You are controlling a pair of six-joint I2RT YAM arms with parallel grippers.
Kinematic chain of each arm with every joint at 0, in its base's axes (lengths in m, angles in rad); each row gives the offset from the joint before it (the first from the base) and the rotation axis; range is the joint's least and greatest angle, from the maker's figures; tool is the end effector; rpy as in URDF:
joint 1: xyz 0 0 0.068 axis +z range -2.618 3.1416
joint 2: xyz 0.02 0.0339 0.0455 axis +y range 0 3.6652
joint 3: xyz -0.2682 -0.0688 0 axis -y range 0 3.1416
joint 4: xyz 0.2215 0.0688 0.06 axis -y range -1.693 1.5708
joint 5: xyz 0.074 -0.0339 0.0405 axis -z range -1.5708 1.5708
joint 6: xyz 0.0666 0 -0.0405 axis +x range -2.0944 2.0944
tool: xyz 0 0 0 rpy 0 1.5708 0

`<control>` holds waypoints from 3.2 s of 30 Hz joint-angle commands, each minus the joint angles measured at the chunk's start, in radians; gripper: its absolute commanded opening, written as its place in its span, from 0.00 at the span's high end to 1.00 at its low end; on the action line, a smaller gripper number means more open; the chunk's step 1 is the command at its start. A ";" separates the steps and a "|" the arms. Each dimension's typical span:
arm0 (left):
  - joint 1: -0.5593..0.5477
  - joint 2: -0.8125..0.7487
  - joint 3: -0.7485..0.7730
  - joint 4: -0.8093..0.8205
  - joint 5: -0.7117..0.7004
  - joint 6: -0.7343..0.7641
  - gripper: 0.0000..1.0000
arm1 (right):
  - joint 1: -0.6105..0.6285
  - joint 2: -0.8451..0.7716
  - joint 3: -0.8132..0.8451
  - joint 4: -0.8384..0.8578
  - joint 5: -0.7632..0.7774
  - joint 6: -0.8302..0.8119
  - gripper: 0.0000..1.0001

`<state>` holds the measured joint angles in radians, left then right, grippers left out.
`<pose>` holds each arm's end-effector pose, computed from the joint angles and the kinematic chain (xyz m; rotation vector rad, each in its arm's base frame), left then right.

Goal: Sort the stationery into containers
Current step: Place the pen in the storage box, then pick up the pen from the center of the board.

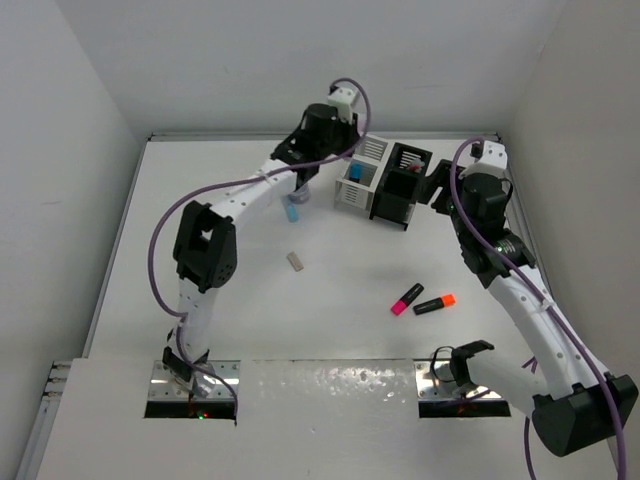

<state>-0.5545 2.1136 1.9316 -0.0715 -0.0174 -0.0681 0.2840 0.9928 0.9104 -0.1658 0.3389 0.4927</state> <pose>0.4455 -0.2746 0.3268 0.4322 1.7935 -0.4220 0.2287 0.0437 0.3461 0.4248 1.7608 0.2448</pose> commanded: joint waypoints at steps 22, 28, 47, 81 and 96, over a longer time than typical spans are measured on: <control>-0.050 0.167 -0.121 0.335 0.011 -0.010 1.00 | 0.001 -0.092 0.010 -0.077 0.075 -0.017 0.32; -0.041 0.157 -0.158 0.306 0.057 0.016 0.74 | 0.003 -0.085 0.024 -0.072 0.071 -0.019 0.32; 0.116 0.051 0.172 -0.234 -0.211 -0.222 0.55 | 0.003 -0.082 0.021 -0.064 0.052 -0.010 0.32; 0.199 -0.029 -0.269 -0.329 -0.153 -0.234 0.43 | 0.004 -0.059 0.033 -0.069 0.042 0.009 0.32; 0.186 -0.081 -0.413 -0.343 -0.072 -0.246 0.36 | 0.003 -0.060 0.028 -0.069 0.045 0.003 0.32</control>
<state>-0.3595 2.0708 1.5524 -0.4114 -0.1219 -0.3050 0.2840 0.9474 0.9077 -0.2497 0.3676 0.4976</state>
